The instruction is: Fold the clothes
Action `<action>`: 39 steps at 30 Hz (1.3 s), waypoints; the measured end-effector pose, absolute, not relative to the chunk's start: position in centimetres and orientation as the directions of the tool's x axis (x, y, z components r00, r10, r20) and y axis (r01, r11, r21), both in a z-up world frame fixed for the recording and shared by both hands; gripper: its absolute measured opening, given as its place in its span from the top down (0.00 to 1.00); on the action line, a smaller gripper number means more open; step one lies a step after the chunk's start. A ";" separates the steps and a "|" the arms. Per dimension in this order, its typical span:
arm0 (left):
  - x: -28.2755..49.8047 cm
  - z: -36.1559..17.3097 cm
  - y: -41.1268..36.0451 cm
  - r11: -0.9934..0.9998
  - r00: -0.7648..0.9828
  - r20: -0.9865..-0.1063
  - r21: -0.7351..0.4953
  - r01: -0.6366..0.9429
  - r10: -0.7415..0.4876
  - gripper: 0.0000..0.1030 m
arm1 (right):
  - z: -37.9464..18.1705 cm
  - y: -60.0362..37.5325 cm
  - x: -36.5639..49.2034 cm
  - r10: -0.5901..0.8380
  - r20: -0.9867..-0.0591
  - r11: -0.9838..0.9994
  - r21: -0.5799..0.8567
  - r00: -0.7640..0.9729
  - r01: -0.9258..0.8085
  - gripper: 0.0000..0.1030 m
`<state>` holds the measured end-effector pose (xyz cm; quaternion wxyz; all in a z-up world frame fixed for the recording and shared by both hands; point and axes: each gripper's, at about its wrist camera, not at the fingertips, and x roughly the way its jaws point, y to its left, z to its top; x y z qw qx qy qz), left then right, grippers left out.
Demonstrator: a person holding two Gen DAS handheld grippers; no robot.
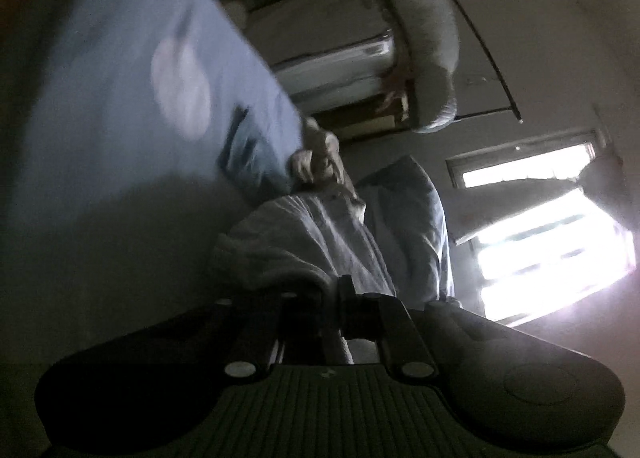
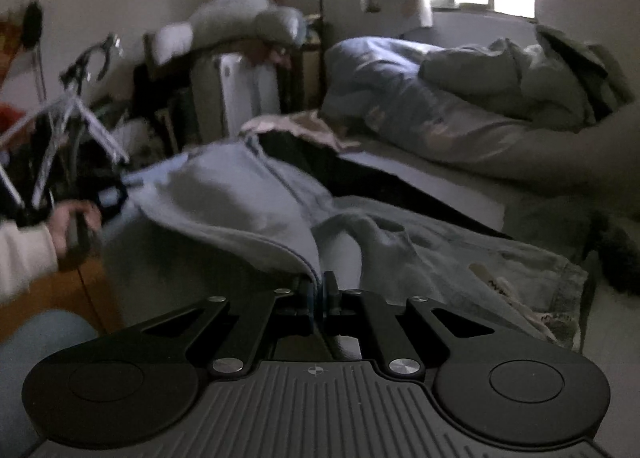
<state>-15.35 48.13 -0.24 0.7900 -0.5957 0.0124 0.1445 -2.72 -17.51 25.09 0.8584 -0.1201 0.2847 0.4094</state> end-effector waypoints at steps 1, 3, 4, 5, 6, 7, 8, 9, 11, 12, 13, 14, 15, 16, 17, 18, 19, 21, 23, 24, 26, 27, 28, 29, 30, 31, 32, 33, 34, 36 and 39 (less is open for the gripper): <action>-15.8 0.5 48.4 0.269 0.955 -0.202 -0.928 -0.257 0.217 0.90 | 25.0 -17.1 -3.1 0.633 -0.596 0.627 0.018 0.495 -0.779 0.95; -17.0 1.9 49.0 0.313 0.956 -0.193 -0.914 -0.257 0.222 0.90 | 24.8 -16.4 -3.6 0.642 -0.610 0.610 0.037 0.465 -0.792 0.95; -17.7 2.7 49.3 0.339 0.958 -0.185 -0.906 -0.253 0.221 0.90 | 24.5 -16.1 -4.0 0.645 -0.618 0.602 0.046 0.451 -0.797 0.95; -18.4 3.3 49.5 0.364 0.958 -0.180 -0.897 -0.252 0.221 0.90 | 24.1 -15.8 -4.3 0.644 -0.626 0.595 0.050 0.440 -0.802 0.95; -19.0 3.7 49.7 0.381 0.957 -0.177 -0.889 -0.255 0.227 0.90 | 23.8 -15.5 -4.7 0.643 -0.635 0.588 0.051 0.428 -0.807 0.95; -19.4 3.9 49.9 0.390 0.955 -0.180 -0.883 -0.263 0.236 0.90 | 23.2 -15.1 -5.2 0.640 -0.648 0.579 0.053 0.413 -0.814 0.95; -19.7 3.8 50.1 0.392 0.950 -0.192 -0.877 -0.278 0.245 0.90 | 22.4 -14.7 -5.7 0.635 -0.664 0.570 0.056 0.396 -0.820 0.95; -20.1 3.6 50.2 0.391 0.945 -0.209 -0.871 -0.297 0.252 0.91 | 21.7 -14.3 -6.2 0.626 -0.680 0.560 0.054 0.381 -0.826 0.95; -20.8 3.0 50.2 0.381 0.934 -0.240 -0.864 -0.330 0.266 0.91 | 20.0 -13.3 -7.4 0.599 -0.718 0.536 0.031 0.355 -0.843 0.95; -21.2 2.6 50.1 0.374 0.928 -0.253 -0.861 -0.345 0.274 0.91 | 19.2 -12.9 -7.8 0.586 -0.733 0.527 0.021 0.345 -0.850 0.95; -21.6 2.2 50.1 0.365 0.922 -0.266 -0.859 -0.360 0.283 0.91 | 18.4 -12.5 -8.3 0.572 -0.749 0.517 0.010 0.336 -0.856 0.95; -22.1 1.7 50.1 0.353 0.915 -0.279 -0.858 -0.374 0.292 0.91 | 17.6 -12.1 -8.8 0.557 -0.764 0.506 0.000 0.326 -0.862 0.95; -22.6 1.4 50.1 0.342 0.908 -0.290 -0.856 -0.387 0.301 0.91 | 16.7 -11.7 -9.3 0.542 -0.778 0.495 -0.009 0.317 -0.869 0.95; -23.0 1.1 50.1 0.335 0.902 -0.301 -0.853 -0.400 0.310 0.91 | 16.2 -11.4 -9.6 0.531 -0.788 0.491 -0.013 0.311 -0.871 0.95; -23.4 0.9 50.1 0.330 0.895 -0.312 -0.849 -0.413 0.318 0.91 | 15.8 -11.3 -9.8 0.525 -0.794 0.494 -0.009 0.306 -0.869 0.95; -23.7 0.6 50.1 0.326 0.888 -0.323 -0.844 -0.427 0.327 0.91 | 15.6 -11.2 -9.9 0.521 -0.799 0.499 -0.001 0.301 -0.867 0.95; -24.1 0.4 50.2 0.320 0.881 -0.336 -0.839 -0.441 0.334 0.91 | 15.4 -11.1 -10.0 0.516 -0.803 0.500 0.000 0.298 -0.866 0.95; -24.6 0.1 50.4 0.318 0.872 -0.355 -0.829 -0.461 0.338 0.91 | 15.1 -10.9 -10.1 0.506 -0.810 0.497 -0.007 0.296 -0.868 0.95; -24.7 -0.3 50.4 0.328 0.857 -0.386 -0.806 -0.493 0.340 0.91 | 14.9 -10.7 -10.2 0.498 -0.817 0.496 -0.008 0.292 -0.868 0.94; -24.7 -0.6 50.3 0.335 0.849 -0.406 -0.792 -0.511 0.338 0.91 | 14.8 -10.6 -10.1 0.495 -0.821 0.496 -0.004 0.286 -0.868 0.91; -24.8 -1.3 50.3 0.335 0.830 -0.445 -0.767 -0.548 0.337 0.90 | 14.6 -10.4 -9.9 0.486 -0.829 0.497 0.003 0.276 -0.868 0.91; -24.9 -1.5 50.3 0.327 0.821 -0.460 -0.761 -0.560 0.338 0.89 | 14.6 -10.3 -10.0 0.479 -0.833 0.498 -0.001 0.276 -0.867 0.89; -25.0 -1.7 50.3 0.315 0.814 -0.469 -0.759 -0.570 0.342 0.87 | 14.6 -10.2 -10.0 0.472 -0.837 0.500 -0.005 0.277 -0.866 0.88; -25.1 -1.8 50.4 0.302 0.809 -0.472 -0.761 -0.574 0.350 0.83 | 14.6 -10.3 -9.9 0.467 -0.840 0.500 -0.009 0.278 -0.866 0.87; -25.4 -1.7 50.5 0.289 0.805 -0.472 -0.764 -0.577 0.358 0.78 | 14.9 -10.4 -10.0 0.463 -0.842 0.499 -0.013 0.279 -0.867 0.79; -25.7 -1.7 50.6 0.275 0.802 -0.471 -0.769 -0.577 0.367 0.74 | 15.4 -10.4 -10.1 0.458 -0.844 0.495 -0.018 0.279 -0.868 0.57; -25.9 -1.5 50.8 0.263 0.801 -0.468 -0.775 -0.575 0.372 0.71 | 15.8 -10.5 -10.2 0.461 -0.842 0.492 -0.019 0.280 -0.870 0.44; -26.3 -1.3 51.0 0.257 0.802 -0.465 -0.779 -0.571 0.375 0.65 | 16.5 -10.7 -10.4 0.478 -0.831 0.488 -0.017 0.283 -0.873 0.31; -26.5 -1.0 51.2 0.255 0.803 -0.460 -0.782 -0.569 0.380 0.58 | 17.5 -10.9 -10.4 0.497 -0.819 0.484 -0.013 0.288 -0.875 0.29; -26.4 0.0 51.3 0.279 0.807 -0.441 -0.779 -0.562 0.394 0.46 | 19.3 -11.3 -9.7 0.520 -0.804 0.486 0.000 0.289 -0.874 0.27; -25.0 2.0 51.5 0.330 0.831 -0.391 -0.784 -0.526 0.396 0.38 | 22.2 -12.2 -8.3 0.563 -0.763 0.510 0.020 0.317 -0.860 0.24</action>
